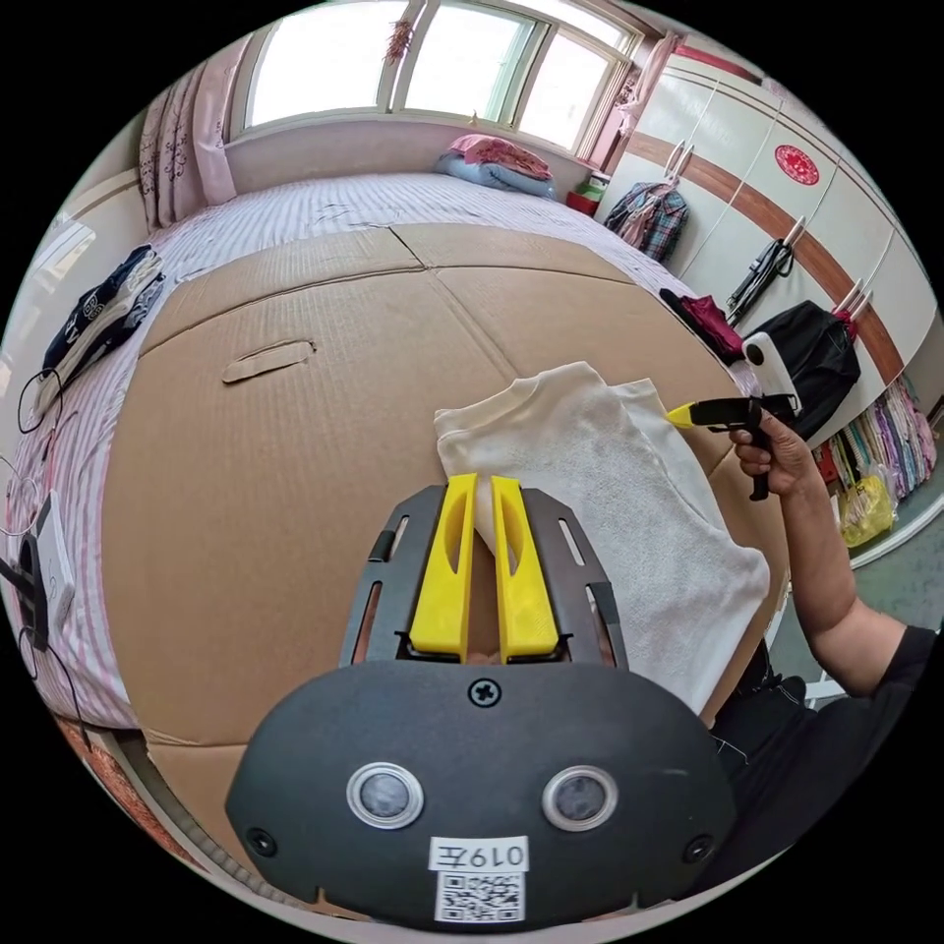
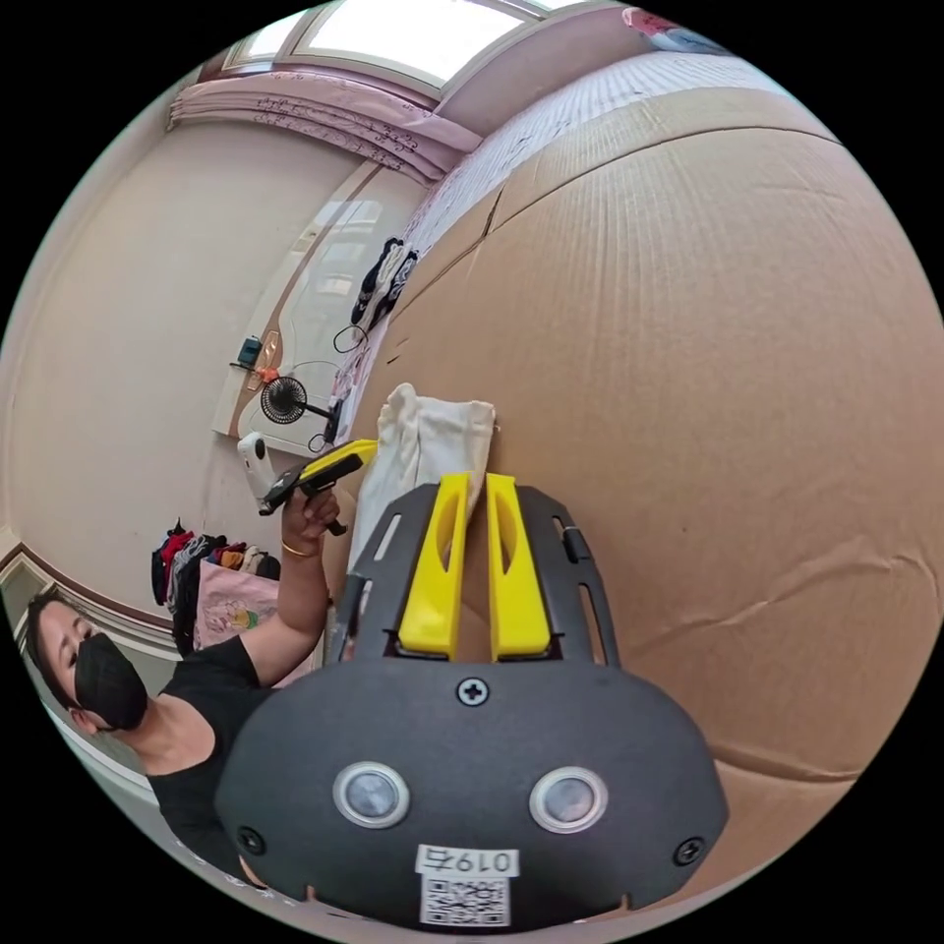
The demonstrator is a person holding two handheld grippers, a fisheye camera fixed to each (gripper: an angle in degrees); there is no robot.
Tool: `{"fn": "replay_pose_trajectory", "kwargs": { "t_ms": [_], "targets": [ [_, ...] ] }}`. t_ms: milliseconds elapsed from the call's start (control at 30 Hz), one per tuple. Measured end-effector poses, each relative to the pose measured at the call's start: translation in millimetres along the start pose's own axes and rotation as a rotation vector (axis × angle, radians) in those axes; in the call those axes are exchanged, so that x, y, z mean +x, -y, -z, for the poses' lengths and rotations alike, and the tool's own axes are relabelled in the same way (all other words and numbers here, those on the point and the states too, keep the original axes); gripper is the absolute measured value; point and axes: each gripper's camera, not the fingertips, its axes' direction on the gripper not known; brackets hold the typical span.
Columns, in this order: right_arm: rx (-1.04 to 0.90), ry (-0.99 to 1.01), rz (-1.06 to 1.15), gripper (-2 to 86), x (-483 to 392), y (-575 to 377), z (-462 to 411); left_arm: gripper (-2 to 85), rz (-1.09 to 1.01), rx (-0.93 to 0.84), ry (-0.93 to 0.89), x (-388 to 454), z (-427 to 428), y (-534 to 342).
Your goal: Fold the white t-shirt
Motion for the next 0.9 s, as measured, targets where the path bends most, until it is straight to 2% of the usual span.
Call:
{"fn": "replay_pose_trajectory", "kwargs": {
  "t_ms": [233,433,567,733,900],
  "targets": [
    [-0.056,0.024,0.058,6.7,-12.7,-60.0,12.9,1.2,0.023,0.061,-0.029,6.8,34.6,-49.0],
    [-0.073,0.035,0.064,4.2,-8.0,-81.6,13.1,1.3,0.091,0.070,-0.094,4.4,42.6,-82.2],
    [-0.065,0.017,0.073,1.6,-0.3,-92.8,18.4,1.3,0.071,0.054,-0.055,12.6,45.1,-91.2],
    [-0.046,0.039,0.052,3.7,17.7,-111.6,26.5,1.4,0.068,0.060,-0.033,15.7,59.6,-99.5],
    [-0.028,0.087,0.065,5.6,23.2,-142.4,32.1,2.5,0.130,0.100,-0.094,16.0,87.0,-127.3]
  ]
}}
